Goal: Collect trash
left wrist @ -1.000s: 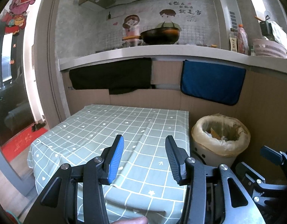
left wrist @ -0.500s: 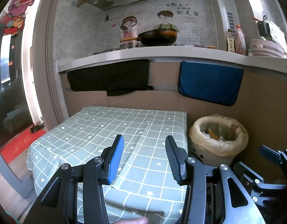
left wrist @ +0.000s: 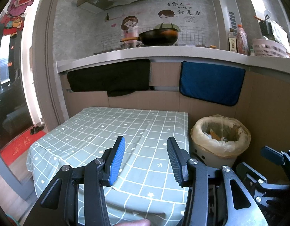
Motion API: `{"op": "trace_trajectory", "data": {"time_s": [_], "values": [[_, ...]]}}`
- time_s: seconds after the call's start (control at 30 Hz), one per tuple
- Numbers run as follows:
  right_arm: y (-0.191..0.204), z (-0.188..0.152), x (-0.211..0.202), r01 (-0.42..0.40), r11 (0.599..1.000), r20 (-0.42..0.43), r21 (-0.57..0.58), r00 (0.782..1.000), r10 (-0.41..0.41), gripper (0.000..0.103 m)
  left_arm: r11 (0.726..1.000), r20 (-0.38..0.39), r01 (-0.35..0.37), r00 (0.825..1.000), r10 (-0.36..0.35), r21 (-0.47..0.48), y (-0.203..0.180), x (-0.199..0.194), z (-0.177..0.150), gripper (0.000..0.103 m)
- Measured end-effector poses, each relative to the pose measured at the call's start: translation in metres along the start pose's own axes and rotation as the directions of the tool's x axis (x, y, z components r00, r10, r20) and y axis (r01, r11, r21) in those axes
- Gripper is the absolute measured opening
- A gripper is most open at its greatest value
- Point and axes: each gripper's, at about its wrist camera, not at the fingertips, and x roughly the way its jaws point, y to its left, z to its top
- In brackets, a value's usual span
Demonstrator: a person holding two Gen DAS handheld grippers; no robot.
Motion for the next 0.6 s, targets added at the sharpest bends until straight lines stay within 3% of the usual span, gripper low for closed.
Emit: {"op": "trace_trajectory", "data": {"time_s": [0.6], "values": [[-0.0066, -0.0001, -0.0011, 0.012, 1.0, 0.007, 0.019, 1.0, -0.012, 0.074, 0.999, -0.007, 0.027, 1.0, -0.027, 0.017, 0.0025, 0.0016, -0.0038, 0.047]]}}
